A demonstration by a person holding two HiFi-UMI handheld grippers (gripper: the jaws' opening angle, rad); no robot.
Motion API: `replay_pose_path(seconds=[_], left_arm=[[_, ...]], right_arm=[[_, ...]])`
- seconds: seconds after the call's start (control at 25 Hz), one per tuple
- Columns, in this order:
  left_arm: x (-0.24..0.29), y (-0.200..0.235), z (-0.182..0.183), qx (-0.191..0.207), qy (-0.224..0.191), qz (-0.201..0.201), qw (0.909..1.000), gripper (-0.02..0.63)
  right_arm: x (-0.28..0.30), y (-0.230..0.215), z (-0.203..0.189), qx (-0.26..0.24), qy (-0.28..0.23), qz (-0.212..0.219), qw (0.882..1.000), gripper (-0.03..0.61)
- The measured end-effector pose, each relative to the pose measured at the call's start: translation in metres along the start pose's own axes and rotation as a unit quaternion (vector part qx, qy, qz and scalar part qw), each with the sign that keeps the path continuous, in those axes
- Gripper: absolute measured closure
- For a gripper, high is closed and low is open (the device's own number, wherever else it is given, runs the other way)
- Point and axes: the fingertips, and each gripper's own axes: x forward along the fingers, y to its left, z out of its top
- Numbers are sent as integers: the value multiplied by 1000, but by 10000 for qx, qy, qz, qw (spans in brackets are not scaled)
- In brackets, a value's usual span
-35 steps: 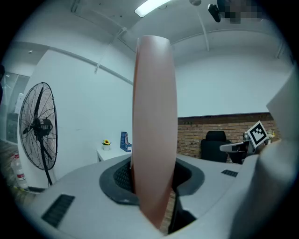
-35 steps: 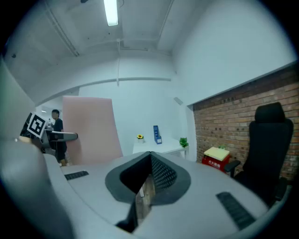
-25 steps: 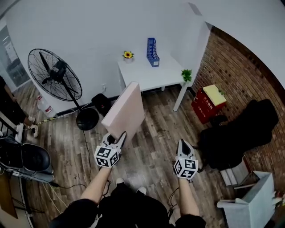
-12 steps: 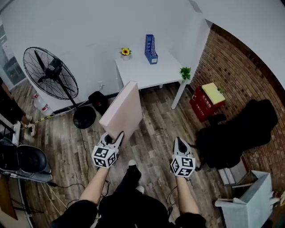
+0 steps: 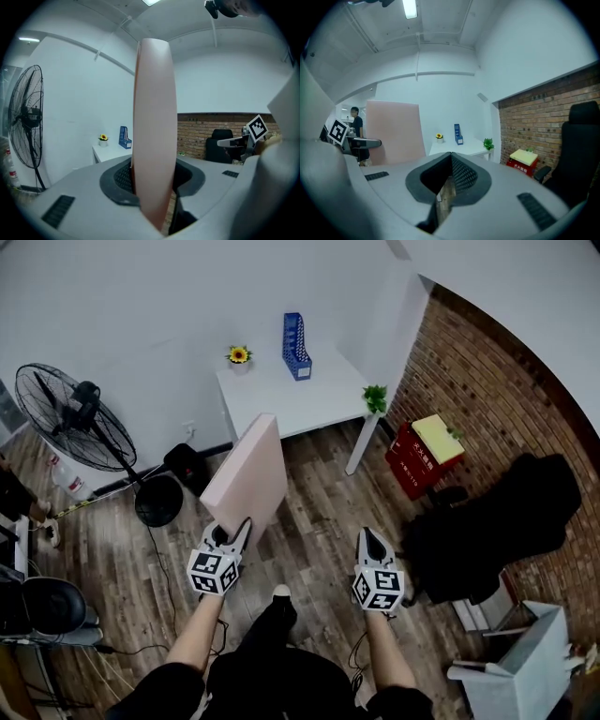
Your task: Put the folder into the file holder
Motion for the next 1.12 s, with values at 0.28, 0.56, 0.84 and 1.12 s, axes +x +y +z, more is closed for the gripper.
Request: replay_pose_path(seconds=[0.28, 0.56, 0.84, 1.12], left_arm=[[82, 30, 12, 19, 77, -134, 9999, 443], [155, 75, 29, -4, 46, -207, 9998, 443], [196, 102, 40, 24, 17, -291, 9996, 443], [221, 111, 37, 21, 90, -333, 9994, 443]], right_arm=[[77, -21, 21, 21, 59, -69, 10000, 571], [151, -34, 48, -33, 38, -161, 9999, 571], [191, -36, 57, -32, 55, -229, 9997, 571], [213, -46, 54, 14, 112, -264, 9996, 571]])
